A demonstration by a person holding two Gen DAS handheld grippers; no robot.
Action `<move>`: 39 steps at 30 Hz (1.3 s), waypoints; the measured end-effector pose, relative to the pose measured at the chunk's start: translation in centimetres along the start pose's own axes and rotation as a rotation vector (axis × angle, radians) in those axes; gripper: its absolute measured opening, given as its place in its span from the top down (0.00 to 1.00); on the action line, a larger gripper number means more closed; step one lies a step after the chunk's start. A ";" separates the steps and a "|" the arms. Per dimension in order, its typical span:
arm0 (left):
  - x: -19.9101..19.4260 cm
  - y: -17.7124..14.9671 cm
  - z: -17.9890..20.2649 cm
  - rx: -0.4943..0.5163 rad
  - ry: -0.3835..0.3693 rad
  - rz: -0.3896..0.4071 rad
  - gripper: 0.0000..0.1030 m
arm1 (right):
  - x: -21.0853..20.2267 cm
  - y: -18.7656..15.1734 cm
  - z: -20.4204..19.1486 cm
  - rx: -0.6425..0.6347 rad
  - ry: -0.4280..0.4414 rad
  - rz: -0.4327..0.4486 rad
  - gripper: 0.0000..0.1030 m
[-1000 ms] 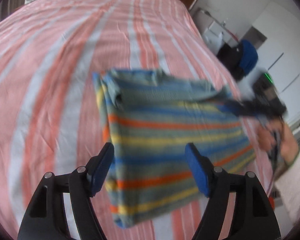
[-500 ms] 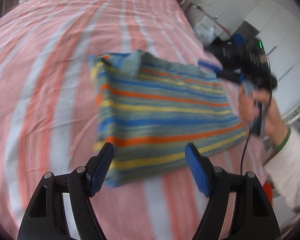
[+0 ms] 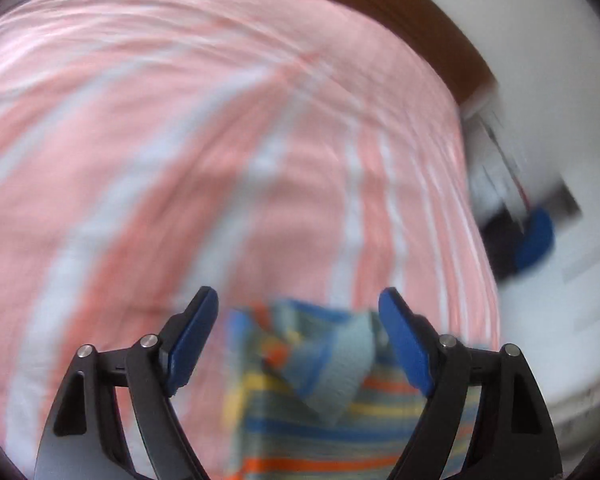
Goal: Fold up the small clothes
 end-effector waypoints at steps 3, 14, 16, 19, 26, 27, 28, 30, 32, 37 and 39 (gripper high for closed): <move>-3.5 -1.5 -0.1 0.103 0.031 0.049 0.19 | -2.9 -2.8 -0.3 0.007 -0.049 0.070 0.38; 0.7 -10.2 7.0 0.386 -0.104 -0.350 0.10 | -2.8 -4.2 -0.9 0.059 -0.108 0.207 0.35; 2.9 -8.7 6.9 0.358 -0.059 -0.337 0.11 | -2.8 -4.4 -1.0 0.044 -0.118 0.210 0.35; 3.2 -4.1 6.0 0.253 0.002 -0.174 0.11 | -2.6 -4.6 -0.9 0.047 -0.107 0.219 0.34; -2.5 -2.3 3.1 0.084 0.033 0.029 0.11 | -2.0 -5.0 -0.8 0.031 -0.086 0.228 0.29; -3.8 -3.1 3.6 0.153 0.079 0.064 0.11 | -2.0 -5.0 -0.7 0.032 -0.082 0.230 0.29; -4.8 -4.1 4.2 0.223 0.134 0.104 0.10 | -2.1 -5.0 -0.7 0.035 -0.077 0.232 0.29; -7.1 -5.9 4.9 0.340 0.227 0.174 0.08 | -2.1 -5.0 -0.7 0.038 -0.073 0.236 0.29; -9.0 -6.8 5.1 0.408 0.267 0.211 0.07 | -2.1 -5.0 -0.8 0.036 -0.075 0.237 0.29; -11.5 -8.3 6.1 0.469 0.302 0.244 0.07 | -1.9 -5.1 -0.9 0.024 -0.089 0.236 0.29; -11.8 -8.4 7.1 0.495 0.319 0.271 0.07 | -1.9 -5.1 -0.9 0.024 -0.089 0.239 0.29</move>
Point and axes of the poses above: each gripper's, at about its wrist camera, not at the fingertips, and x roughly the way its jaws point, z to its right, y to its top, the point moved 7 cm from there along x, roughly the way its jaws point, and after that the axes turned 11 degrees about y, right-handed, at the moved point
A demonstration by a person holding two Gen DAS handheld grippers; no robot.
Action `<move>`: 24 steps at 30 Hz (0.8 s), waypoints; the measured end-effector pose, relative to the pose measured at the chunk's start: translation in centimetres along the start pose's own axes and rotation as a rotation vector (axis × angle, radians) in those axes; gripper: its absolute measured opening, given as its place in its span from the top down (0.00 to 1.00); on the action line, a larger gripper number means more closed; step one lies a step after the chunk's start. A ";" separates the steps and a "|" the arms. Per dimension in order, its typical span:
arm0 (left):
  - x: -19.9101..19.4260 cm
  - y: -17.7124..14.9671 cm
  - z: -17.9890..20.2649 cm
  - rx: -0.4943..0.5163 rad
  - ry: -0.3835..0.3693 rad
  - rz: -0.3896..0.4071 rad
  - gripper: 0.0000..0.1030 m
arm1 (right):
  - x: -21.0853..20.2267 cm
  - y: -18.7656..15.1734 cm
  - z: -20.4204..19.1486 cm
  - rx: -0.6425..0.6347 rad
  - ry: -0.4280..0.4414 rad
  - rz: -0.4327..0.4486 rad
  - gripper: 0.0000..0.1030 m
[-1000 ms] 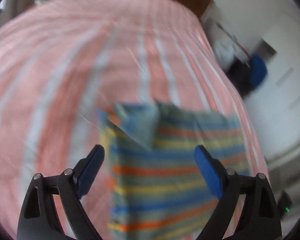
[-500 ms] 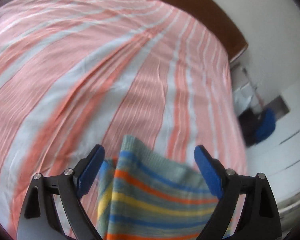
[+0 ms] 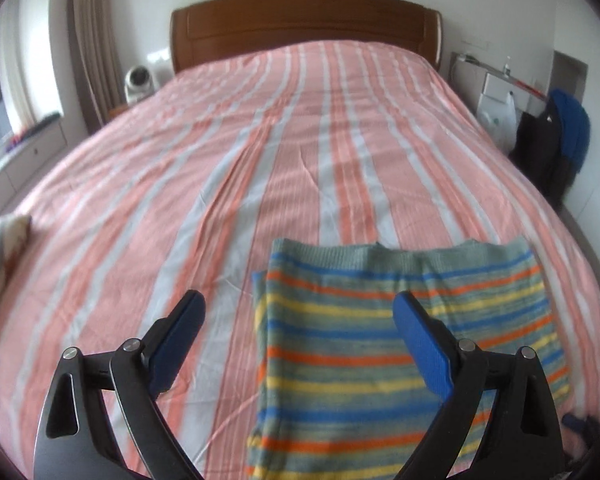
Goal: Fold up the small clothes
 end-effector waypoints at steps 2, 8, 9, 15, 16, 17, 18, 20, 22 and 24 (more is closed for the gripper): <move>-0.4 0.2 1.0 0.030 0.016 0.020 0.07 | 0.0 0.0 0.1 0.000 0.000 0.001 0.29; -2.2 0.1 2.5 0.066 0.029 0.051 0.07 | -0.1 0.0 0.1 0.000 0.004 0.008 0.29; -2.5 0.0 2.9 0.073 0.030 0.053 0.07 | -0.1 0.0 0.1 0.001 0.005 0.010 0.29; -2.8 -3.6 6.3 0.102 -0.008 -0.005 0.07 | -0.4 0.0 0.2 0.012 0.018 0.021 0.29; -2.8 -5.1 7.6 0.131 -0.026 -0.022 0.07 | -0.7 0.1 0.2 0.020 0.020 0.026 0.29; -2.9 -6.0 8.5 0.148 -0.036 -0.031 0.07 | -1.0 0.1 0.2 0.029 0.023 0.031 0.29; -3.1 -7.6 10.0 0.175 -0.062 -0.046 0.07 | -1.2 0.2 0.2 0.039 0.025 0.034 0.29; -3.5 -10.3 13.0 0.226 -0.130 -0.069 0.07 | -2.2 0.3 0.2 0.060 0.038 0.041 0.29; -3.9 -12.3 16.1 0.290 -0.184 -0.073 0.07 | -3.5 0.5 0.4 0.062 0.033 0.051 0.29; -4.5 -13.4 18.8 0.357 -0.215 -0.061 0.07 | -4.6 0.9 0.8 0.056 0.012 0.066 0.29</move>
Point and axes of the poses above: each gripper's, at about its wrist camera, not at the fingertips, and x roughly the way its jaws point, z to its right, y to its top, the point moved 7 cm from there along x, roughly the way its jaws point, and after that the axes turned 11 degrees about y, right-handed, at the moved point
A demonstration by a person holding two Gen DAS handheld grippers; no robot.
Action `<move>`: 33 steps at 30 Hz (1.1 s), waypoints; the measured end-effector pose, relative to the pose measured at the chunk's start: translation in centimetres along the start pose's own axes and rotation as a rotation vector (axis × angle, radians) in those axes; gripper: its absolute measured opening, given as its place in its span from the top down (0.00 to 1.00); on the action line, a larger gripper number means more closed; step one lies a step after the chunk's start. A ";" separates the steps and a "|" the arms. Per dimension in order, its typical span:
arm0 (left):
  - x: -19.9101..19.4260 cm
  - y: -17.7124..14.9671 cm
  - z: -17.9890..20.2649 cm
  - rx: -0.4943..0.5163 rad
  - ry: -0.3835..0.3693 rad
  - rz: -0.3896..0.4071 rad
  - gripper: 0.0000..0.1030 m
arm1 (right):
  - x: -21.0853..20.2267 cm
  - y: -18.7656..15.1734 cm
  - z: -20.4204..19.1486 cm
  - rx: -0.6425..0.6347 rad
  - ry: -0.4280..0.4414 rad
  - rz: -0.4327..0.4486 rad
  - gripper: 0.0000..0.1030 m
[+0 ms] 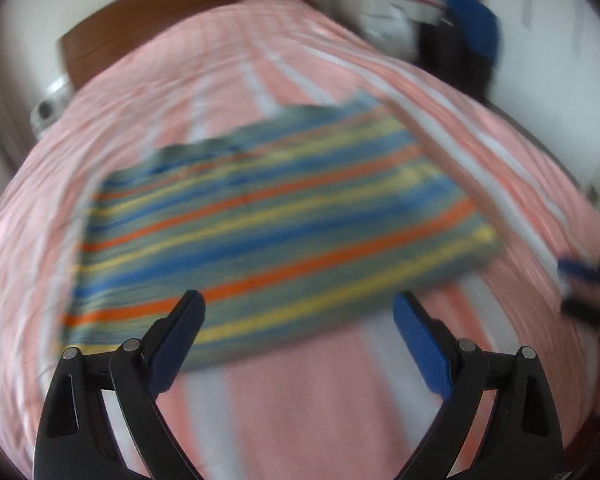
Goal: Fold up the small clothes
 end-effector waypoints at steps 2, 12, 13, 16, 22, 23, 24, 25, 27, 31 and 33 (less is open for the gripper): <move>-0.2 0.2 2.5 0.059 -0.019 0.026 0.07 | -1.3 0.7 0.9 0.000 -0.038 0.020 0.29; 0.7 1.6 10.3 0.247 -0.023 0.108 0.07 | -3.7 6.9 5.9 0.031 -0.082 0.030 0.29; 1.2 2.0 10.7 0.245 -0.020 0.103 0.07 | -3.0 7.8 6.1 0.028 -0.057 0.009 0.29; 2.4 3.0 11.7 0.235 -0.026 0.092 0.23 | 0.5 10.6 7.0 0.044 0.034 -0.067 0.29; 2.5 4.1 9.6 0.058 -0.123 0.065 0.92 | 10.9 15.9 9.2 0.140 0.172 -0.224 0.31; 2.3 4.1 9.1 0.032 -0.146 0.066 0.92 | 12.4 16.4 9.7 0.170 0.176 -0.238 0.32; 1.9 4.0 8.0 -0.004 -0.171 0.069 0.93 | 14.1 16.9 10.3 0.211 0.178 -0.249 0.34; 1.3 3.8 6.8 -0.041 -0.191 0.068 0.93 | 16.0 17.3 11.0 0.262 0.181 -0.254 0.42; 0.5 3.5 4.6 -0.120 -0.237 0.049 0.93 | 18.6 17.4 11.3 0.318 0.200 -0.276 0.75; -1.5 2.2 -2.3 -0.307 -0.293 0.031 0.94 | 19.6 19.7 7.4 0.260 0.192 -0.213 0.93; -2.2 0.9 -6.2 -0.390 -0.289 0.020 0.94 | 19.1 21.0 3.7 0.204 0.230 -0.185 0.93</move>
Point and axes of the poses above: each gripper's, at about its wrist camera, not at the fingertips, and x roughly the way its jaws point, z to its right, y to its top, the point moved 7 cm from there along x, roughly the way its jaws point, and after that the axes turned 11 degrees about y, right-handed, at the moved point
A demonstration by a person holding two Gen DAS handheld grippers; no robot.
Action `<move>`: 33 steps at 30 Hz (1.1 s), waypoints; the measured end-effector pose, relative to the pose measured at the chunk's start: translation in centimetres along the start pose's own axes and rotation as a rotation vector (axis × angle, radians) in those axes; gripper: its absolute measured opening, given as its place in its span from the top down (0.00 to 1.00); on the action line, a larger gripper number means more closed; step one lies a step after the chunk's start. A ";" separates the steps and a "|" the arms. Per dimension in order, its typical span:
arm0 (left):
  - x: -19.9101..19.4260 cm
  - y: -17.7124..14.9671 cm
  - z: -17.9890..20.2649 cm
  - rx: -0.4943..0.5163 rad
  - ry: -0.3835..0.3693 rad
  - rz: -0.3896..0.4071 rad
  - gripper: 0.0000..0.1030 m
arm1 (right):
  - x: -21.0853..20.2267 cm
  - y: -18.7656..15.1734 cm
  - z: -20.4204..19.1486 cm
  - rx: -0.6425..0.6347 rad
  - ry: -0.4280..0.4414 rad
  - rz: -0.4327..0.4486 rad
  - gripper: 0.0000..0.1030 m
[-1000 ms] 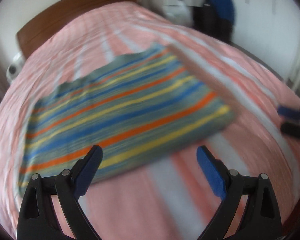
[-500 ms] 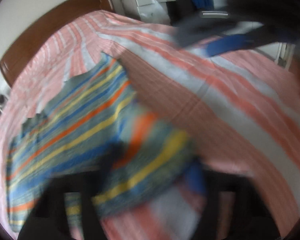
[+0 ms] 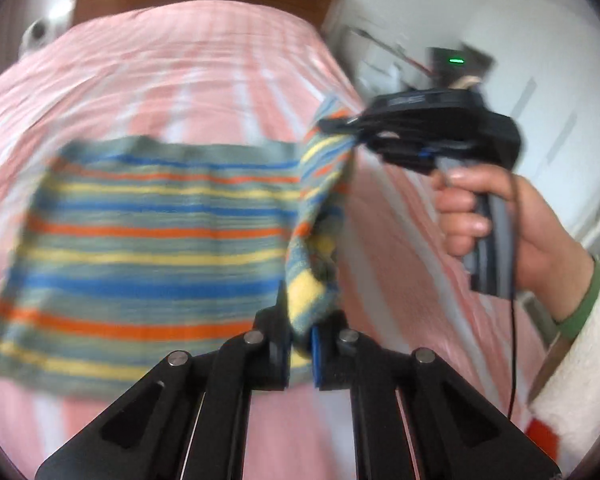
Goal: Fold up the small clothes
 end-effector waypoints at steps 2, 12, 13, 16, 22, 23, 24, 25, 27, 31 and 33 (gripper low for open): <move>-1.5 -0.1 -3.5 -0.072 0.021 0.002 0.95 | 2.0 0.4 -5.4 -0.048 0.048 -0.008 0.93; -2.7 -2.9 -16.3 -0.272 0.249 -0.066 0.79 | 19.8 -2.7 -16.1 -0.111 0.096 -0.129 0.84; -3.2 -3.3 -16.9 -0.288 0.249 -0.071 0.78 | 21.2 -3.4 -16.3 -0.085 0.122 -0.129 0.73; -5.5 -3.9 -17.7 -0.295 0.265 -0.047 0.37 | 21.1 -4.2 -16.6 -0.026 0.191 -0.116 0.63; -5.1 -1.8 -16.0 -0.238 0.256 -0.002 0.24 | 13.3 -6.3 -18.0 -0.334 0.036 -0.143 0.62; -4.2 -1.9 -15.9 -0.223 0.282 -0.022 0.27 | 12.3 -7.3 -18.5 -0.390 0.020 -0.160 0.63; -3.3 -2.1 -16.2 -0.216 0.326 -0.049 0.45 | 11.1 -8.9 -18.7 -0.450 0.007 -0.189 0.63; -2.3 -2.2 -17.0 -0.214 0.381 -0.083 0.57 | 10.4 -10.9 -18.8 -0.492 0.001 -0.225 0.63; -1.5 -2.9 -18.9 -0.270 0.384 -0.124 0.63 | 10.5 -14.7 -17.6 -0.504 -0.006 -0.301 0.63; -4.3 -3.2 -19.6 -0.251 0.413 -0.110 0.49 | 10.5 -20.4 -13.9 -0.503 -0.133 -0.351 0.61; -6.1 -3.1 -19.7 -0.221 0.427 -0.083 0.30 | 8.8 -20.6 -14.5 -0.498 -0.141 -0.291 0.48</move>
Point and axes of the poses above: each gripper's, at about its wrist camera, not at the fingertips, and x roughly the way its jaws point, z to its right, y to its top, the point moved 7 cm from there along x, roughly the way its jaws point, and after that the axes turned 11 degrees about y, right-handed, at the moved point
